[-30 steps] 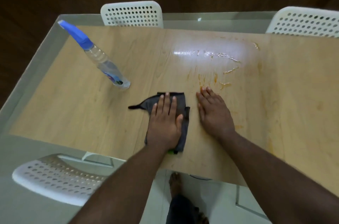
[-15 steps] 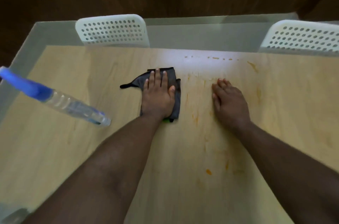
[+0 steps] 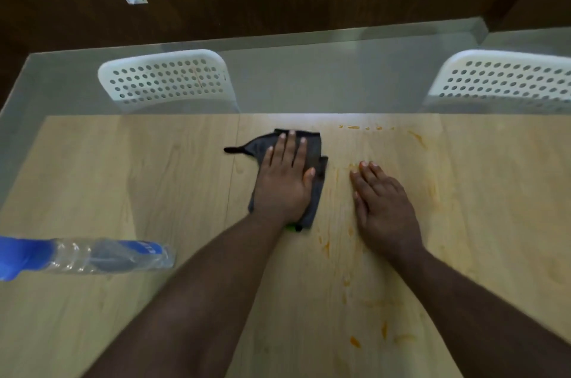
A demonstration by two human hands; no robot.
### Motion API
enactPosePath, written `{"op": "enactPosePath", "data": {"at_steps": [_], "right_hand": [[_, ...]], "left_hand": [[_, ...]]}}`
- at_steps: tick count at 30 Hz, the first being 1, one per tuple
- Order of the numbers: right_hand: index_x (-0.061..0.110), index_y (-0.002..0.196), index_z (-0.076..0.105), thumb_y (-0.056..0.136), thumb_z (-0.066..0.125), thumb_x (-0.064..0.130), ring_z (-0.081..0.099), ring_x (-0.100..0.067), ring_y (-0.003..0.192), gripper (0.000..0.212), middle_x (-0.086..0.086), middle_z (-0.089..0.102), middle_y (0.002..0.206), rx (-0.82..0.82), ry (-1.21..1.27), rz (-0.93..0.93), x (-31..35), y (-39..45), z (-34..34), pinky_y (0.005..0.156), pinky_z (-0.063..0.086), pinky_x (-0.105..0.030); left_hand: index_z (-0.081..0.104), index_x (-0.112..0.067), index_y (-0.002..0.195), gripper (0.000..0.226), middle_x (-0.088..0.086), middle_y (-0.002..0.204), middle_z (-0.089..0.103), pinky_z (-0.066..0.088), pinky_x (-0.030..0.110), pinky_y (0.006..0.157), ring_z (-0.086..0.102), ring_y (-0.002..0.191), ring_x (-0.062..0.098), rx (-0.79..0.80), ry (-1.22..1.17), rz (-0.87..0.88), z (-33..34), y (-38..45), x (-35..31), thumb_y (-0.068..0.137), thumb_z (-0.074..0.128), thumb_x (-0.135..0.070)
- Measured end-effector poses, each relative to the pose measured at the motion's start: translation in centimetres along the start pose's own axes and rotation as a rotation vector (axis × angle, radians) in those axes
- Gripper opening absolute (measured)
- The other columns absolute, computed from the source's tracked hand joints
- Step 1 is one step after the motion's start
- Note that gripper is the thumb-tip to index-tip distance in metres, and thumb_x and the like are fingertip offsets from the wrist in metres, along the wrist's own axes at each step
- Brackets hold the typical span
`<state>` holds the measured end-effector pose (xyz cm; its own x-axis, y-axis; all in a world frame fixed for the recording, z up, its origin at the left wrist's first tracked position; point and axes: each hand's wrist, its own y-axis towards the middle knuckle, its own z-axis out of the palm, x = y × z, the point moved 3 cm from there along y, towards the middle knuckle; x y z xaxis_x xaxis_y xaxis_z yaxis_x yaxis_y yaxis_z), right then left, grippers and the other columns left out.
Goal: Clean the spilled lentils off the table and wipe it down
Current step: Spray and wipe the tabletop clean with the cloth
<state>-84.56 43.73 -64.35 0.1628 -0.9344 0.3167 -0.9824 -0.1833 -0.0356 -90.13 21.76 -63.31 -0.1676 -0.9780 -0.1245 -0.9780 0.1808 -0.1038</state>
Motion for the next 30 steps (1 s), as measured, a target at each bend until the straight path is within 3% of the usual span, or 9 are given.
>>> {"op": "enactPosePath", "data": {"at_steps": [3, 10, 15, 19, 24, 27, 30], "right_hand": [[0.026, 0.165, 0.027, 0.111, 0.022, 0.044, 0.008, -0.01, 0.161, 0.057, 0.005, 0.02, 0.173, 0.013, -0.008, -0.001, 0.3, -0.4, 0.2, 0.13, 0.015, -0.038], [0.025, 0.165, 0.027, 0.111, 0.024, 0.041, 0.008, -0.01, 0.162, 0.057, 0.006, 0.019, 0.173, -0.007, -0.022, -0.004, -0.2, 0.3, 0.5, 0.13, 0.015, -0.037], [0.022, 0.163, 0.035, 0.11, 0.029, 0.038, 0.016, -0.012, 0.161, 0.056, 0.002, 0.026, 0.171, -0.04, -0.018, -0.013, -0.3, 0.1, 0.2, 0.128, 0.023, -0.041], [0.022, 0.163, 0.035, 0.11, 0.028, 0.039, 0.017, -0.013, 0.161, 0.056, 0.002, 0.027, 0.171, -0.027, -0.007, -0.013, -0.1, 0.2, -0.1, 0.127, 0.026, -0.043], [0.024, 0.165, 0.028, 0.11, 0.022, 0.041, 0.011, -0.011, 0.161, 0.057, 0.004, 0.021, 0.172, -0.015, -0.01, -0.011, -0.1, 0.2, -0.1, 0.13, 0.019, -0.041], [0.024, 0.164, 0.031, 0.11, 0.025, 0.04, 0.012, -0.012, 0.161, 0.056, 0.004, 0.022, 0.172, -0.03, -0.003, -0.014, -0.1, 0.3, 0.1, 0.13, 0.018, -0.039], [0.021, 0.162, 0.037, 0.11, 0.029, 0.038, 0.018, -0.014, 0.16, 0.056, 0.001, 0.028, 0.171, -0.05, 0.002, -0.024, -0.2, 0.5, 0.0, 0.128, 0.022, -0.04]], "left_hand": [[0.004, -0.017, 0.169, 0.069, 0.006, 0.177, -0.005, 0.005, 0.045, 0.132, -0.006, 0.163, 0.022, 0.034, -0.008, 0.037, -0.2, -1.9, 1.7, 0.109, 0.017, -0.048], [0.015, -0.013, 0.168, 0.071, 0.014, 0.175, 0.011, 0.01, 0.049, 0.131, 0.009, 0.162, 0.03, -0.023, 0.031, -0.104, -1.6, 8.1, 1.1, 0.107, 0.012, -0.049], [0.009, -0.012, 0.169, 0.071, 0.013, 0.176, 0.001, 0.006, 0.048, 0.131, -0.001, 0.163, 0.027, -0.031, 0.007, 0.002, 0.1, 3.1, -4.1, 0.108, 0.017, -0.048], [-0.001, -0.017, 0.169, 0.07, 0.006, 0.176, -0.011, 0.001, 0.045, 0.132, -0.012, 0.162, 0.021, 0.046, -0.01, 0.065, 0.1, -2.2, -1.9, 0.109, 0.015, -0.049], [0.008, -0.015, 0.169, 0.069, 0.01, 0.177, 0.001, 0.006, 0.046, 0.132, 0.0, 0.163, 0.025, -0.019, 0.03, -0.051, -1.2, 3.4, 1.4, 0.108, 0.014, -0.049], [0.011, -0.013, 0.168, 0.069, 0.014, 0.176, 0.006, 0.008, 0.048, 0.131, 0.005, 0.163, 0.029, -0.034, 0.028, -0.114, -0.9, 6.0, -0.3, 0.109, 0.017, -0.048], [0.01, -0.012, 0.169, 0.071, 0.014, 0.176, 0.004, 0.007, 0.049, 0.131, 0.003, 0.163, 0.029, -0.036, 0.021, -0.054, 0.1, 3.4, -4.2, 0.108, 0.018, -0.048]]}}
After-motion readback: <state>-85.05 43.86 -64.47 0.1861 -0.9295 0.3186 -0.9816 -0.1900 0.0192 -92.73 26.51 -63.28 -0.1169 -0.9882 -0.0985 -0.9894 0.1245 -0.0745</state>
